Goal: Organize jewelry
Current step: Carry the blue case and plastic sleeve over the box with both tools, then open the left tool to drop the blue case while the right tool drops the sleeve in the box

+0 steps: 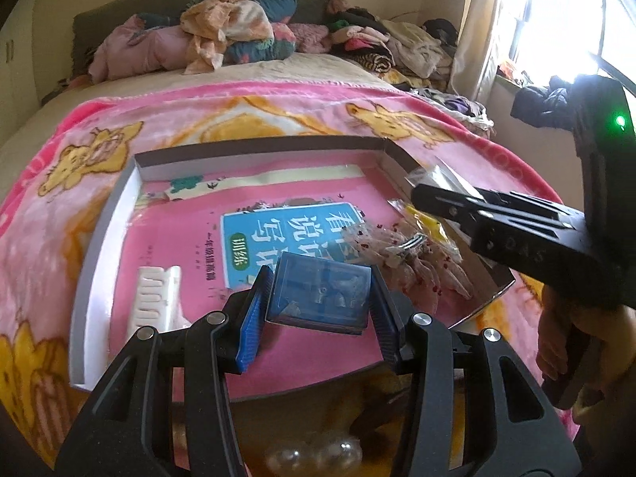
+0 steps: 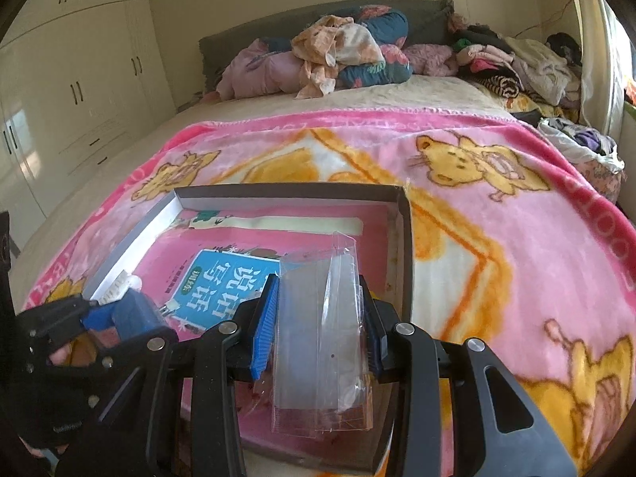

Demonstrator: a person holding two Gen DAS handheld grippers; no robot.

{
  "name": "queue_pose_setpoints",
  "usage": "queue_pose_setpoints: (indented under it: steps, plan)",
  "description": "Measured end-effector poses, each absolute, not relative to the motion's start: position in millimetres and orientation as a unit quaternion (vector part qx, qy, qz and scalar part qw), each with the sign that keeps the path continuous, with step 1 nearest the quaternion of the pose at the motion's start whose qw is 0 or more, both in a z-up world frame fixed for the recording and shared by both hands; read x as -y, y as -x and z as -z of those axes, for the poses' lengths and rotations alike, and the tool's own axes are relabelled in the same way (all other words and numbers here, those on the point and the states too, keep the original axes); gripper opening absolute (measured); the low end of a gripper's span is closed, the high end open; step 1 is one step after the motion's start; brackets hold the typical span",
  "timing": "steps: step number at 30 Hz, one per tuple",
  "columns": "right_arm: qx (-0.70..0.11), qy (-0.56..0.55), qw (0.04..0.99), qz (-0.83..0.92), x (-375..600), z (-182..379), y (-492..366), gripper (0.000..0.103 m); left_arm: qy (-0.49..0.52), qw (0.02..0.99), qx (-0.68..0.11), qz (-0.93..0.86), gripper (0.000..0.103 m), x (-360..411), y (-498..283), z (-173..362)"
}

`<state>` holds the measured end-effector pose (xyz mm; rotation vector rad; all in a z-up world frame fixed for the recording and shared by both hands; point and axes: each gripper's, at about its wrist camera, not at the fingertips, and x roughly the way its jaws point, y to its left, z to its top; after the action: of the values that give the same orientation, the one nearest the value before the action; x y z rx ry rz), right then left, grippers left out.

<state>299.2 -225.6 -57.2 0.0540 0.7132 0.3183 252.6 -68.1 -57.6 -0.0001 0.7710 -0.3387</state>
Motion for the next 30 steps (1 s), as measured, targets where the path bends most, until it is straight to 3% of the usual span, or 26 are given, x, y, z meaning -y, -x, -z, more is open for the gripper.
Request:
queue_pose_setpoints:
  steps: [17, 26, 30]
  plan:
    - [-0.369, -0.023, 0.917, -0.15, 223, 70, -318, 0.038, -0.006, 0.908, -0.382, 0.173, 0.039, 77, -254, 65]
    - [-0.35, -0.028, 0.926, -0.141, 231, 62, -305, 0.053, -0.001, 0.909, -0.382, 0.167, 0.039, 73, -254, 65]
    - [-0.338, -0.029, 0.931, -0.134, 235, 55, -296, 0.066, -0.001, 0.91, -0.381, 0.162, 0.046, 71, -252, 63]
